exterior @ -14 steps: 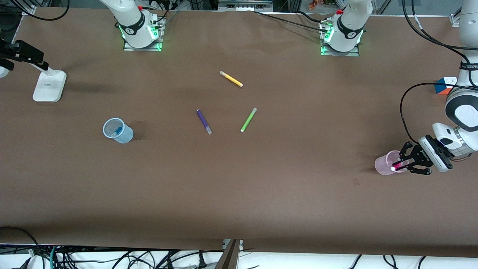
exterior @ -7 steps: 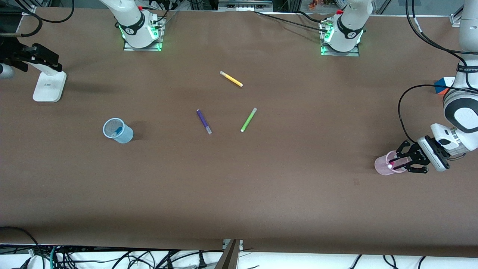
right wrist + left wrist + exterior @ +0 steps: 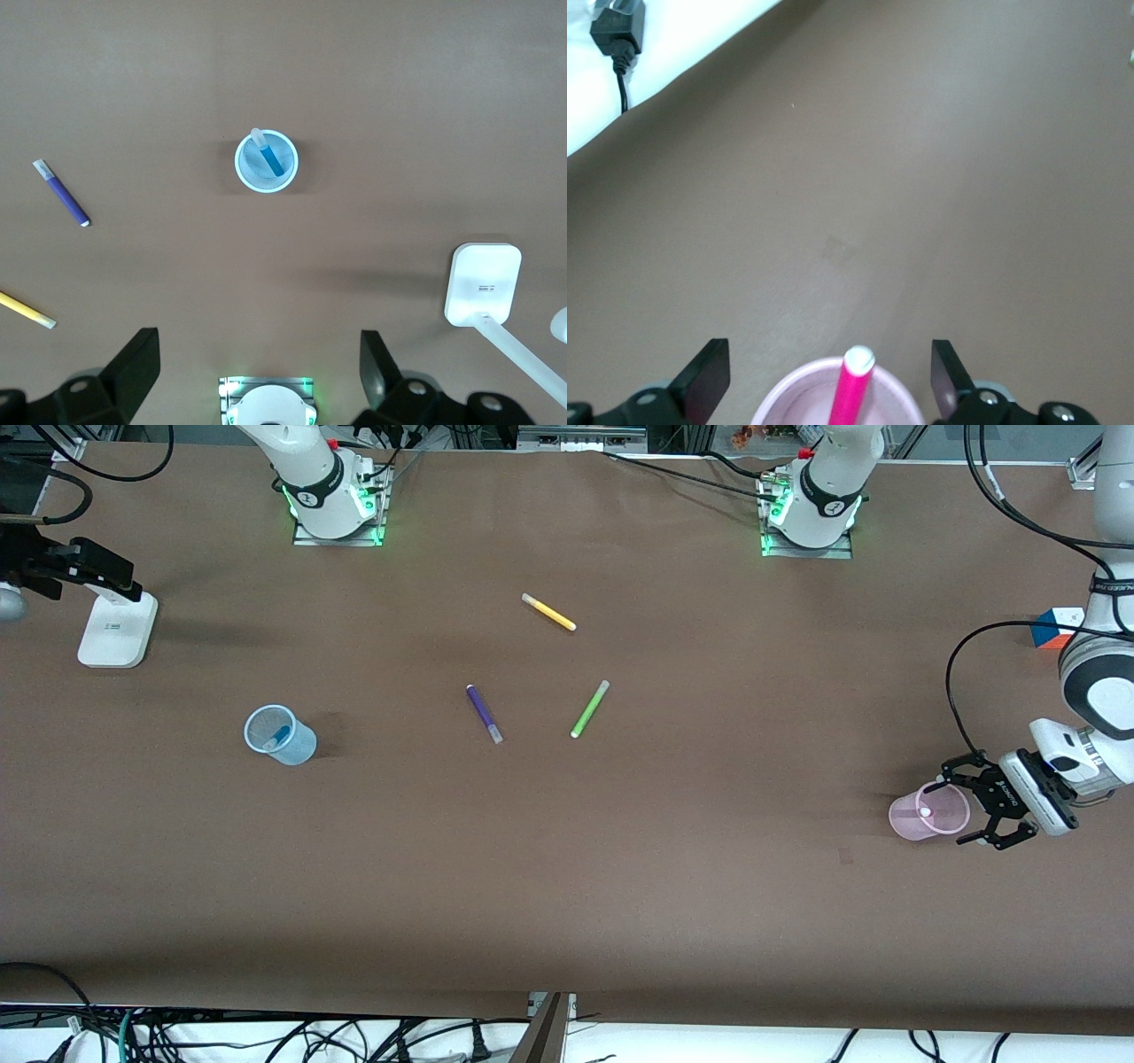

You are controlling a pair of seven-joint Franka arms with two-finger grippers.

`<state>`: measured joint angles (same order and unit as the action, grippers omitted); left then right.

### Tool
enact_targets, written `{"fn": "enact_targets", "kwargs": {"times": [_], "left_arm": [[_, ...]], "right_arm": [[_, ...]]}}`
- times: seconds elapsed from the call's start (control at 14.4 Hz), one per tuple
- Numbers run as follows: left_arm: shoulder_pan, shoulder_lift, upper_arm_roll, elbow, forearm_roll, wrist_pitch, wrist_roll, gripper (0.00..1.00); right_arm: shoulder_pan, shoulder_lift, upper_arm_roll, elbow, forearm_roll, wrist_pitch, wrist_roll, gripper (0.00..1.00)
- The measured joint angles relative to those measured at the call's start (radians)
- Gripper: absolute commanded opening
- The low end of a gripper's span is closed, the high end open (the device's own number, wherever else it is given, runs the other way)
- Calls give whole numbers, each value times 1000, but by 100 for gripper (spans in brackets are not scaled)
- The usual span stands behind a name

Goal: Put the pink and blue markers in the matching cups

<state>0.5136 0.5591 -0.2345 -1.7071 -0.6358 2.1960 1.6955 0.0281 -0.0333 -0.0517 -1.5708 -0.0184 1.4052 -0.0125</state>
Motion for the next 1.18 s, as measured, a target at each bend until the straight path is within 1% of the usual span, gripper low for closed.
{"fn": "enact_targets", "kwargs": {"times": [0.07,0.21,0.35,0.49,0.63,0.77,0.84,0.97,1.18], "left_arm": [[-2,-23,-4,6,36,-29,-97,100],[-12,-95,-20,18,175,-97,-347,100],[-50,-187,-30,30,308,-189,-602,100],[-118,-277,-33,56,434,-311,-846,100],[-184,-337,-34,108,502,-472,-1074,100],[-229,-357,-34,176,532,-603,-1231,100],[-252,-357,-34,208,561,-648,-1295,100],[-315,-356,-34,255,618,-708,-1416,100],[-422,-354,-34,305,646,-768,-1581,100]], "right_arm": [[0,0,0,0,0,0,0,100],[0,0,0,0,0,0,0,100],[1,0,1,1,0,0,0,100],[1,1,1,4,0,0,0,100],[1,2,2,8,0,0,0,100],[1,3,2,10,0,0,0,100],[1,3,2,10,0,0,0,100],[1,3,2,10,0,0,0,100],[1,4,2,11,0,0,0,100]]}}
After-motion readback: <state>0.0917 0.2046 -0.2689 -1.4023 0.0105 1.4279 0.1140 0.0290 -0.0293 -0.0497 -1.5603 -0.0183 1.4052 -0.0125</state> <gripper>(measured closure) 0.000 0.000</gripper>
